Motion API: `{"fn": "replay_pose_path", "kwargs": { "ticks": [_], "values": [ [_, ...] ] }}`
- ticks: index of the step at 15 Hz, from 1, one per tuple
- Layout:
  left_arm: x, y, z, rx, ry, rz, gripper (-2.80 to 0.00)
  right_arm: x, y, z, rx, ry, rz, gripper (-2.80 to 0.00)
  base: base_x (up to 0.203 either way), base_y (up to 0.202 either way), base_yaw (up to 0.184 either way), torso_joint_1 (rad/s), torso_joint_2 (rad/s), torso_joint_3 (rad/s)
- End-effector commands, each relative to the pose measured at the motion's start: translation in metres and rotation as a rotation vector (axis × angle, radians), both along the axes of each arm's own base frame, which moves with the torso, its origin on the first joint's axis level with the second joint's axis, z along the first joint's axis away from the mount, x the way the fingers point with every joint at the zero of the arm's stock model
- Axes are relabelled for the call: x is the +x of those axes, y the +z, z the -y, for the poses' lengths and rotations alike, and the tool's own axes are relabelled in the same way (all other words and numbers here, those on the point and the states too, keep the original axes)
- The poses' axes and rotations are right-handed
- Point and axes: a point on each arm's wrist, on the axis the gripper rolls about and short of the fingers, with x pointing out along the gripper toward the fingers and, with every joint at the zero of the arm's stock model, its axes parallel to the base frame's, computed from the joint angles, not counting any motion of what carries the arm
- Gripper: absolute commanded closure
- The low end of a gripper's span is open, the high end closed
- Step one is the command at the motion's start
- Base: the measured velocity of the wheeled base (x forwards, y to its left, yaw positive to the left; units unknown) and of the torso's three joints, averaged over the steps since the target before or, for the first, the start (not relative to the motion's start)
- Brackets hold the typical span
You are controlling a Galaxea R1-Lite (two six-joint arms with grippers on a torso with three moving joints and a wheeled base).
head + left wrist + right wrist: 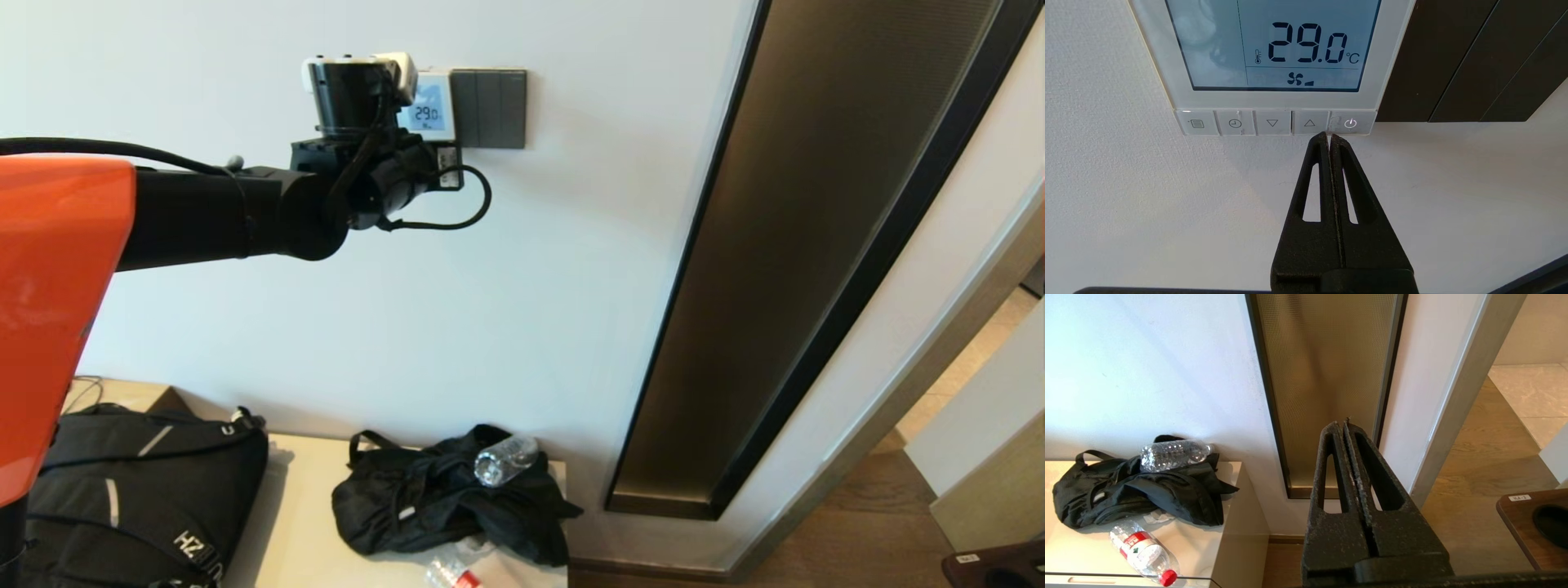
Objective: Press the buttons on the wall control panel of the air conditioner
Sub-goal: Press the temperature decrease button, then press the temperature increase button
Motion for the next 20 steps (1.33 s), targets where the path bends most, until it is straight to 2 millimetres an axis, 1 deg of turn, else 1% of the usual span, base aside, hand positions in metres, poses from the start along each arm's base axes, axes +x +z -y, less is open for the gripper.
{"fn": "replay_pose_path", "kwargs": {
  "ticks": [1,7,12,20],
  "values": [
    [-0.001,0.002,-0.005,-0.004,0.012,0.005,0.00,0.000,0.000,0.000,0.000,0.000,0.000,0.00,0.000,0.000,0.000,0.000,0.00,0.000],
    [-0.009,0.009,-0.013,-0.015,0.021,0.023,0.00,0.000,0.000,0.000,0.000,0.000,0.000,0.00,0.000,0.000,0.000,0.000,0.00,0.000],
    [-0.009,0.005,-0.011,-0.015,0.017,0.009,0.00,0.000,0.000,0.000,0.000,0.001,0.000,0.00,0.000,0.000,0.000,0.000,0.00,0.000],
    [-0.012,0.009,-0.005,-0.019,0.001,0.022,0.00,0.000,0.000,0.000,0.000,0.000,-0.001,0.00,0.000,0.000,0.000,0.000,0.00,0.000]
  ]
}}
